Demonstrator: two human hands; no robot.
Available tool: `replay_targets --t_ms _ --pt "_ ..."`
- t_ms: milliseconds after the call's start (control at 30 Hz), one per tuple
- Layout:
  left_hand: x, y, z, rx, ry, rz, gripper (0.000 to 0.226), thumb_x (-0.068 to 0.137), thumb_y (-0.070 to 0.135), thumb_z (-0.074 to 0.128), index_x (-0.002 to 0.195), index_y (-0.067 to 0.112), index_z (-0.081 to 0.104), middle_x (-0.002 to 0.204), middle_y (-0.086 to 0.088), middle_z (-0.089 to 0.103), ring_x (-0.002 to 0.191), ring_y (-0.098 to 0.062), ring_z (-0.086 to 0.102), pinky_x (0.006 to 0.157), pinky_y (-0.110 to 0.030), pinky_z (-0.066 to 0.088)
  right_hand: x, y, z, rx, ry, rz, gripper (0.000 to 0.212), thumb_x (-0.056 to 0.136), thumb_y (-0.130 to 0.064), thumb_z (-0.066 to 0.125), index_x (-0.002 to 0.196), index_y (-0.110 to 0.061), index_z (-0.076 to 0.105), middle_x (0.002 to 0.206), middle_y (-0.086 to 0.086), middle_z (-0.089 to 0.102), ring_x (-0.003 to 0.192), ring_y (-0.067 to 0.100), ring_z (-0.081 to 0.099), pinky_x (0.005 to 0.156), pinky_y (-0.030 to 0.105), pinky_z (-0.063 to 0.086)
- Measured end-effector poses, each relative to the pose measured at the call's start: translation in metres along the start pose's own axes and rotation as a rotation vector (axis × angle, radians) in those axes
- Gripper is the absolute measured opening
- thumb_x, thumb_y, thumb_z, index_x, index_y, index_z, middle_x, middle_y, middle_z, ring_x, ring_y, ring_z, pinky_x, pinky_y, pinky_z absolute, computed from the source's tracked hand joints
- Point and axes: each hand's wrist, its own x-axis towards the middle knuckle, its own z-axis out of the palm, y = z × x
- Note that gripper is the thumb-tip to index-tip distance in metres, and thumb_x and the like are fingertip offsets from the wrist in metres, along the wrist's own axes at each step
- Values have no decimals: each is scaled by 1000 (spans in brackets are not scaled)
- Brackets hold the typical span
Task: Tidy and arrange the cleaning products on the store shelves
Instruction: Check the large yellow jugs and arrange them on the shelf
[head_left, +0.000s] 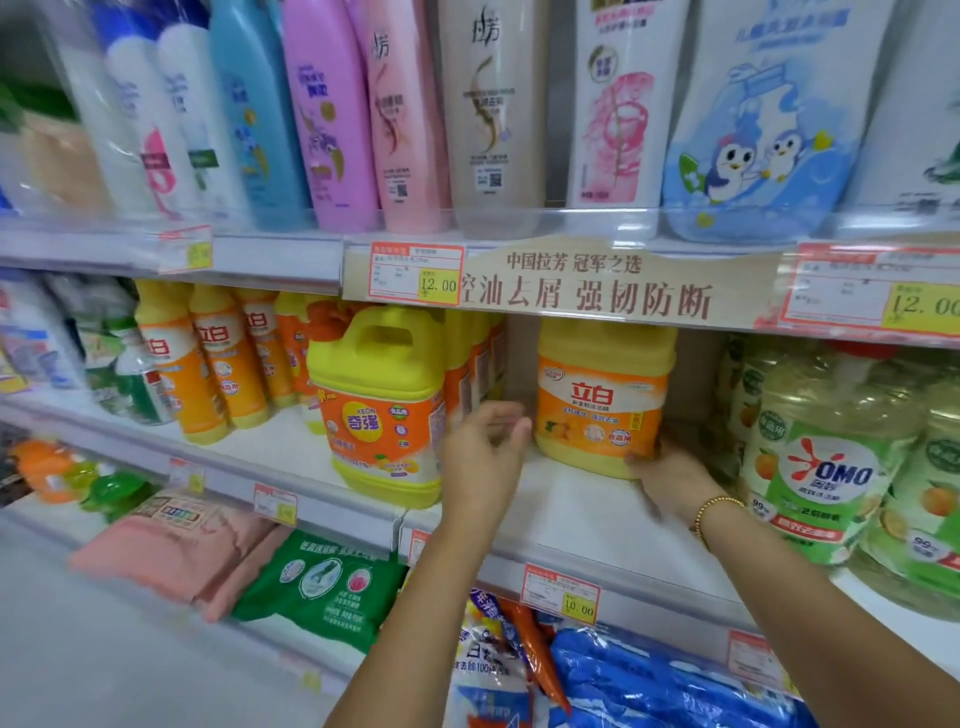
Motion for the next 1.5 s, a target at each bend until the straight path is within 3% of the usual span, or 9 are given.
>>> replay_targets --t_ms 167,300,433,533,700,900,1167,1300,1500 --pt "4 5 -106 -16 501 81 37 78 30 78 109 19 61 107 12 58 98 -11 57 82 -27 48 -62 -10 10 -153 -3 -235 39 93 -27 57 129 -16 51 126 4 57 116 26 53 87 25 39" --pt "54 -29 -157 -32 -16 -172 89 63 30 88 139 17 43 136 5 53 120 -11 51 105 -35 41 -92 -6 23 -425 -212 -306 23 92 -31 55 106 -18 67 112 -2 63 98 11 55 79 18 38" --pt "61 -46 -171 -90 -289 -322 111 43 36 96 139 22 42 133 -3 56 117 -22 56 100 -41 46 -100 -15 10 -277 -205 -339 34 91 -30 61 123 -20 59 125 -2 58 103 9 53 91 18 40" --pt "55 -41 -169 -137 -305 -294 112 29 45 96 128 25 49 123 2 61 110 -17 60 85 -32 51 -105 -36 7 -136 -170 -398 53 89 -31 63 138 -23 43 135 0 53 107 13 57 91 23 43" --pt "16 -27 -144 18 -238 -87 83 51 13 93 123 24 53 112 10 66 100 -3 63 80 -23 53 -116 -77 15 133 -112 -593 81 82 -28 73 147 -33 23 137 -16 38 119 9 47 93 24 42" --pt "-29 -7 -114 -16 -111 -5 76 50 4 92 111 27 53 104 12 64 90 9 60 70 -10 47 -129 -70 17 363 13 -658 14 89 -9 61 101 -16 59 88 1 60 81 16 54 71 32 46" --pt "-76 93 -109 -50 -264 92 80 46 16 95 111 35 52 102 15 66 92 7 63 72 -12 51 -192 -60 -74 539 181 -782 21 89 -7 62 94 -27 57 72 -14 60 66 -2 53 59 18 43" --pt "-112 138 -88 -137 -410 48 90 40 37 97 117 34 50 108 10 70 97 -10 68 76 -35 59 -218 -57 -137 551 205 -705 11 89 -13 63 99 -15 61 86 20 66 72 26 61 65 41 49" --pt "-154 203 -48 -281 -401 140 87 42 30 95 116 33 50 106 8 69 92 -7 69 66 -27 58 -265 -41 -214 463 269 -751 28 87 -28 65 114 -36 63 99 -10 70 92 11 66 78 39 57"
